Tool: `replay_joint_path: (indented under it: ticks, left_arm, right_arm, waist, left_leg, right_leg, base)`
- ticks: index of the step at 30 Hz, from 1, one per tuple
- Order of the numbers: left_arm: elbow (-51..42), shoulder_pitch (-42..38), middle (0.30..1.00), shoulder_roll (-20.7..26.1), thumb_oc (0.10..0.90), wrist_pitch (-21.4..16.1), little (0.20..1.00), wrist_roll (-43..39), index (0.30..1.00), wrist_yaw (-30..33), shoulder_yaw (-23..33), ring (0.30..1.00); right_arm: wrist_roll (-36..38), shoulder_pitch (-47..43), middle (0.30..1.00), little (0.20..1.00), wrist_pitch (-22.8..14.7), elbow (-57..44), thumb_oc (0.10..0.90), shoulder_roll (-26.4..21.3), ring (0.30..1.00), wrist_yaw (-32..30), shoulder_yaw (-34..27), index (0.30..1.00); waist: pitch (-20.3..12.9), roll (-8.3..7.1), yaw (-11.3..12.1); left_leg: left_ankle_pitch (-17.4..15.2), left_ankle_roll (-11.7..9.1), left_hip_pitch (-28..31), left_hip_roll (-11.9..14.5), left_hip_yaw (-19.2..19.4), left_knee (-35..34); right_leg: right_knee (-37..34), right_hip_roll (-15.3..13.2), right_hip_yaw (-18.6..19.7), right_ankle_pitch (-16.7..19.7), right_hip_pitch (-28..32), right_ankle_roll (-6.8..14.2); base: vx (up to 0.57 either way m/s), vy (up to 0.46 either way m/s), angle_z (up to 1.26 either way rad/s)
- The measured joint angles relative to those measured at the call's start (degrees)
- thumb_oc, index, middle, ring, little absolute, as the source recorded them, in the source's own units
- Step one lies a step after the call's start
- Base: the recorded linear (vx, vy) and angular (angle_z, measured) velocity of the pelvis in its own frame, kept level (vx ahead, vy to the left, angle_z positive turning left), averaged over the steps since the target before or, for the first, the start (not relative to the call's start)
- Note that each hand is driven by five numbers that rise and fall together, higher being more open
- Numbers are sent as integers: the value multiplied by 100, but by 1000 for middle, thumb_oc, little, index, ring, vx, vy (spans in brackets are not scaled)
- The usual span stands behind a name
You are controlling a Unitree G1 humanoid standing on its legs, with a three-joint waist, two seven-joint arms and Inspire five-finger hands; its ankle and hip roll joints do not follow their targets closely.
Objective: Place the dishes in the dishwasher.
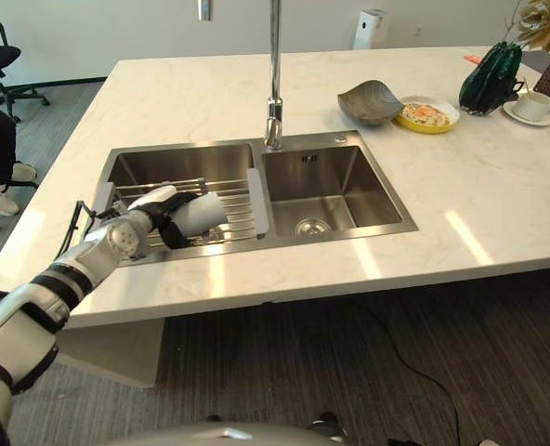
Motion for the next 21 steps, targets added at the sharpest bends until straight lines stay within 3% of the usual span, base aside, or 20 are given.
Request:
replay_joint_path:
  ticks: [21]
  left_arm:
    - [50, -5, 900, -11, 800, 0, 900, -52, 900, -1, -13, 900]
  right_arm:
    - [10, 10, 900, 900, 0, 3, 800, 3, 900, 6, -2, 900]
  waist:
    - [-51, 93, -180]
  left_leg:
    - [-3, 2, -2, -10, 18, 2]
  right_leg:
    - [1, 11, 17, 0, -14, 0]
  base:
    - [0, 0, 0]
